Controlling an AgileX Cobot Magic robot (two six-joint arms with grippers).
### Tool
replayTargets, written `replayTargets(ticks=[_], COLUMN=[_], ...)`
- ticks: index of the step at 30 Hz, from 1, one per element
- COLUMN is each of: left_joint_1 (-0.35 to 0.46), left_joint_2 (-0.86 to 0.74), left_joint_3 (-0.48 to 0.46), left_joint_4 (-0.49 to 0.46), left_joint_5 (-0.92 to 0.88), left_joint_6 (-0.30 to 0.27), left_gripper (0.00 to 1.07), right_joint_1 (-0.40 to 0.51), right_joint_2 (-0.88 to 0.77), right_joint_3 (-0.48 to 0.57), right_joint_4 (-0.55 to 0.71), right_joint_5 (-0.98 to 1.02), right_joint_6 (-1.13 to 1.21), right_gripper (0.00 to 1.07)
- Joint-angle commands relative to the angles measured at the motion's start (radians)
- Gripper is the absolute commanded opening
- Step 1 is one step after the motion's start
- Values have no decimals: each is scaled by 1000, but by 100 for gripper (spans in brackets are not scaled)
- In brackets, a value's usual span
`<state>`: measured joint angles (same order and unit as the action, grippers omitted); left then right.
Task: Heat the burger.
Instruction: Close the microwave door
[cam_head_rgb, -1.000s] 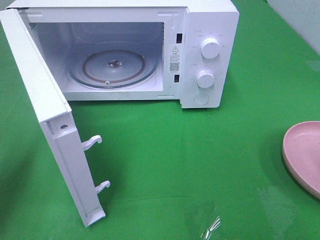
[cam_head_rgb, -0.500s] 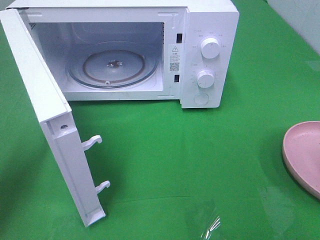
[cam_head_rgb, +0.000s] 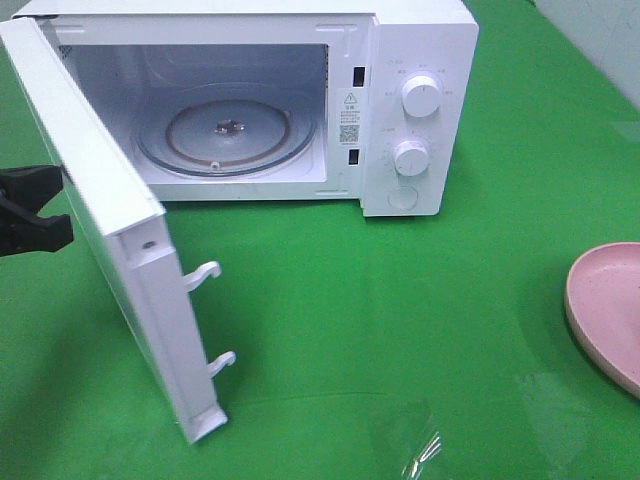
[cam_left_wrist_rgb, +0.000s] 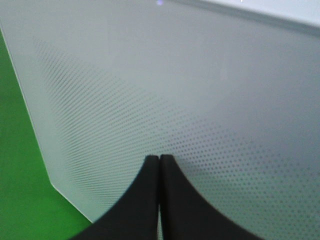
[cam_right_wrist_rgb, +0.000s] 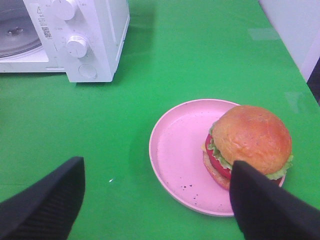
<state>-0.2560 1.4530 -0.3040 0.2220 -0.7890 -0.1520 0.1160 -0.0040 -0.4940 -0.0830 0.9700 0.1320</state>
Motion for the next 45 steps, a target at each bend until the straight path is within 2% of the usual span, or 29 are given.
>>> replayTargets(ticks=[1,9,10,11,12,13,15,16,17,18,20,25,28,29,33,39,45], left_joint_1=[-56,-167,-204,-204,-243,-243,-291,-291,-318,-318,-363,-384,-401,-411,-426,-427,-427], left_joint_2=[43,135,164,164,192,192,234,234,255,255,302,336,362,376,401,443,463], left_joint_3=[-46,-132,-163,-163,-197,-197,-245,-245,-276,-276,-357,-417,-469,-503,-560,-657,-707], left_joint_4=[-38,-127,-167,-167,-210,-210,-284,-284,-323,-323,-335,-342,-381,-419,-456,-458,-459], left_joint_5=[-19,-19,-19,-19,-19,-19,-19,-19,-19,-19,-4,20,26,26,41,85,94], left_joint_6=[10,27,57,57,91,91,142,142,163,163,196,197,202,220,257,257,257], left_gripper=[0,0,0,0,0,0,0,0,0,0,0,0,0,0,0,0,0], right_joint_1=[-8,-8,-8,-8,-8,-8,-8,-8,-8,-8,-8,-8,-8,-8,-8,-8,-8], right_joint_2=[-26,-26,-26,-26,-26,-26,-26,-26,-26,-26,-26,-26,-26,-26,-26,-26,-26], right_joint_3=[4,4,4,4,4,4,4,4,4,4,4,4,4,4,4,4,4], right_joint_4=[3,3,3,3,3,3,3,3,3,3,3,3,3,3,3,3,3], right_joint_5=[-8,-8,-8,-8,-8,-8,-8,-8,-8,-8,-8,-8,-8,-8,-8,-8,-8], right_joint_6=[-17,-17,-17,-17,-17,-17,-17,-17,-17,-17,-17,-17,-17,-17,-17,-17,-17], right_gripper=[76,76,76,76,76,76,76,76,76,76,76,76,76,76,76,76,76])
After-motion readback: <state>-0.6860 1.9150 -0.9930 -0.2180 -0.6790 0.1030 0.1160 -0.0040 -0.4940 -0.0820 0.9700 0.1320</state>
